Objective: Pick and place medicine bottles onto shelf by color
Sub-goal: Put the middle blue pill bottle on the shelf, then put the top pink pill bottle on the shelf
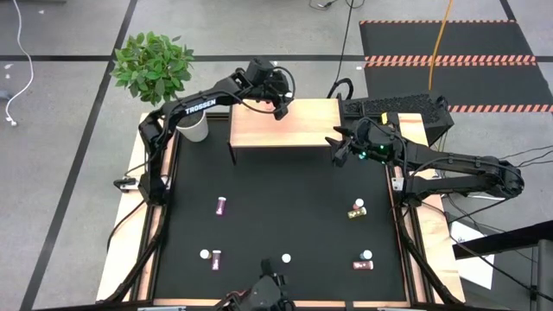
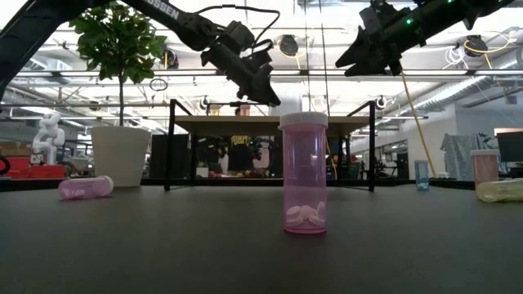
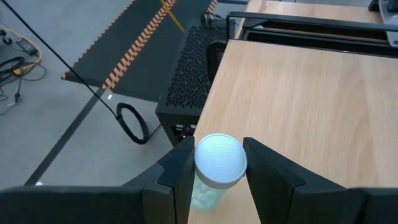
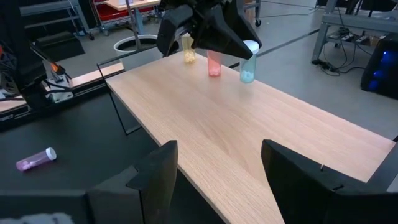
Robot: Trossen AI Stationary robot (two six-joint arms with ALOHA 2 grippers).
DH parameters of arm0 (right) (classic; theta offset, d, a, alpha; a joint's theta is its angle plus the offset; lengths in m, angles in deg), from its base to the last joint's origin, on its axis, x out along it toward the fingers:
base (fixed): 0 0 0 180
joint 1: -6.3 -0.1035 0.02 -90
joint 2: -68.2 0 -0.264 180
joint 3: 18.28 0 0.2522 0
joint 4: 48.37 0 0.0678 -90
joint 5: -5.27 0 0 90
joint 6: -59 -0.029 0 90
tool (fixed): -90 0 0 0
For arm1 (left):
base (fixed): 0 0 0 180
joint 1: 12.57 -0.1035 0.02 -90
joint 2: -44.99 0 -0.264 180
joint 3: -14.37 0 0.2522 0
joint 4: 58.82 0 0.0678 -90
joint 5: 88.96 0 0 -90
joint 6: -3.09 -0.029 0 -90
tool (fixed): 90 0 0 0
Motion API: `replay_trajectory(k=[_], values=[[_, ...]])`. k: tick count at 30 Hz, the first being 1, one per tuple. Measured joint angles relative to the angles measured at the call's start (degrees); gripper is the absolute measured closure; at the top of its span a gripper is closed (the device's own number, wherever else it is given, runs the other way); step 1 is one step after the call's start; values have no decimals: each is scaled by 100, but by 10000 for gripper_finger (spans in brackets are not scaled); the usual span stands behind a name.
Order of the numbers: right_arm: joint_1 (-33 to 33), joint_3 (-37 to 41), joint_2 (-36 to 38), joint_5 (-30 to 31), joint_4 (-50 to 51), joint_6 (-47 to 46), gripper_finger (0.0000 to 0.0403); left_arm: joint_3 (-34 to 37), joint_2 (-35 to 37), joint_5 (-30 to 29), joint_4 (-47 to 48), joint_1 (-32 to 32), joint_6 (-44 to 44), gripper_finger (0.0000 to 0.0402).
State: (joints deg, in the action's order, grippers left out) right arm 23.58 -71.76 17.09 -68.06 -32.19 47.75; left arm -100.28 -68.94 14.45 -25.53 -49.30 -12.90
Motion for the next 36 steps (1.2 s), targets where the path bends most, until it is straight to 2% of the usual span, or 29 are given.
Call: replay_trajectory(k=[21, 36], values=[[0, 2, 0, -2, -2, -6, 176, 0, -4, 4, 59, 0, 327, 269], [0, 2, 0, -24, -2, -6, 176, 0, -11, 50, 129, 7, 258, 206]])
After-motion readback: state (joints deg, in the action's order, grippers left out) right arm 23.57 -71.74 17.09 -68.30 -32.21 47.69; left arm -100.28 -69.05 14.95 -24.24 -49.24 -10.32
